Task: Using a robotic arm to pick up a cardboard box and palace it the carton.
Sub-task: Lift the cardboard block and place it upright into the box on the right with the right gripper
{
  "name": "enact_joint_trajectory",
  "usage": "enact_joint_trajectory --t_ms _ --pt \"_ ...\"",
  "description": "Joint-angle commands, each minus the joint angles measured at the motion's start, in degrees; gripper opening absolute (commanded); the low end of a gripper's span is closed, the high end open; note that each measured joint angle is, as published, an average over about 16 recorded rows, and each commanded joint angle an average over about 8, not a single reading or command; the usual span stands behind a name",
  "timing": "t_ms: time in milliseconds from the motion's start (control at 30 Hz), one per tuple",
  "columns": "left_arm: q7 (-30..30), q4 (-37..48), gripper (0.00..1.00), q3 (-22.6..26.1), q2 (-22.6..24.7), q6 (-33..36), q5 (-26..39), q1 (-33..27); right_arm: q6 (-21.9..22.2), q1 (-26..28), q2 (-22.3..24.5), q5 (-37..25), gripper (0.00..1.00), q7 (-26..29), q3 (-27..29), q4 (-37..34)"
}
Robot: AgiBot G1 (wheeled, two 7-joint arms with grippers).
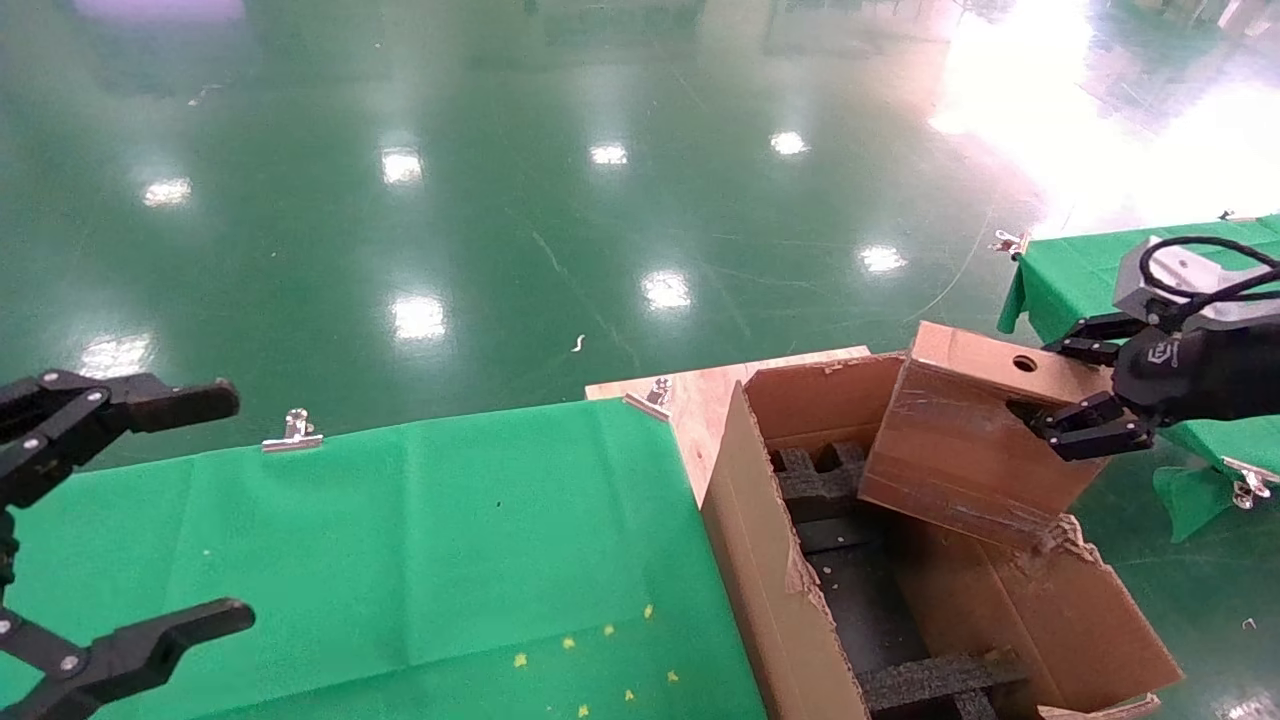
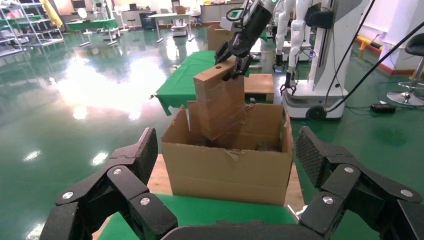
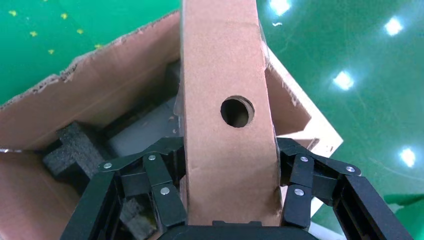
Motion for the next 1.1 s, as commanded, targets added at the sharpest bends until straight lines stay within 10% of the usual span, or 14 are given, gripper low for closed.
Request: enact_joint_trajectory --t_ms 33,367,1100 --pt "0.0 0.0 1.0 0.0 0.0 -0.01 0.0 0.0 -0.04 -0.02 0.06 -0.08 0.0 -0.2 -0.39 -1.08" --pt "0.01 0.01 1.0 0.0 0.0 -0.01 0.0 0.0 2.33 -3.82 -0.59 2.08 0.0 3.19 0.04 -1.38" --pt "0.01 0.02 1.0 0.01 -0.01 -0.02 -0.02 0.0 14.1 -17.05 6.96 6.05 0.0 36.55 -0.75 11.84"
